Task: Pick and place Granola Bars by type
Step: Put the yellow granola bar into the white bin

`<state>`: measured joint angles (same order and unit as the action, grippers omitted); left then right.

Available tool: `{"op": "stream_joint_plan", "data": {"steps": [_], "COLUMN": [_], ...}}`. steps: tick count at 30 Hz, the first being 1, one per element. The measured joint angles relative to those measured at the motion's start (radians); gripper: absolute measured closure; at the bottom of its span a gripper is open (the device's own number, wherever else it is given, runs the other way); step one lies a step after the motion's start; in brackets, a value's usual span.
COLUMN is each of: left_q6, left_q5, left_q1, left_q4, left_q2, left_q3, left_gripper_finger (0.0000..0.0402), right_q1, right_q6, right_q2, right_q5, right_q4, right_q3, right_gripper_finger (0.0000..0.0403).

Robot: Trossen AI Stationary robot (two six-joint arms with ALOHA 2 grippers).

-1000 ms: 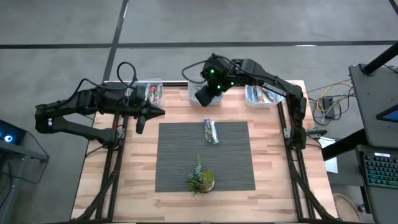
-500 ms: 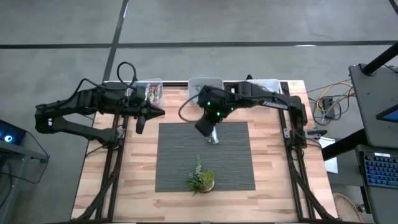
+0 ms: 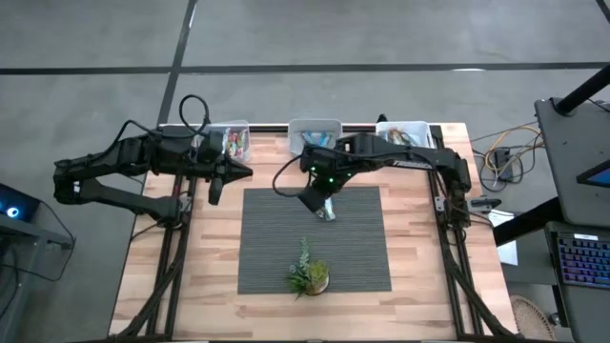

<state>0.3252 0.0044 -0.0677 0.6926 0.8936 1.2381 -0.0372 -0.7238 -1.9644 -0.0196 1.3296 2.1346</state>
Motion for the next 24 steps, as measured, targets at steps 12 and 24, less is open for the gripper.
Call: {"op": "stream_joint_plan", "data": {"steps": [12,24], "left_q6": [0.018,0.035], "left_q5": [-0.002,-0.002], "left_q1": [0.000,0.000], "left_q4": [0.000,0.000], "left_q2": [0.000,0.000], "left_q3": [0.000,0.000], "left_gripper_finger": [0.0402,0.0402], "right_q1": [-0.113,-0.179], "right_q6": [-0.111,-0.312], "right_q2": [-0.001,-0.001], "right_q5": [0.084,0.073], "right_q4": [-0.137,-0.222], "right_q3": [-0.277,-0.477], "right_gripper_finger": [0.0394,0.0394]}}
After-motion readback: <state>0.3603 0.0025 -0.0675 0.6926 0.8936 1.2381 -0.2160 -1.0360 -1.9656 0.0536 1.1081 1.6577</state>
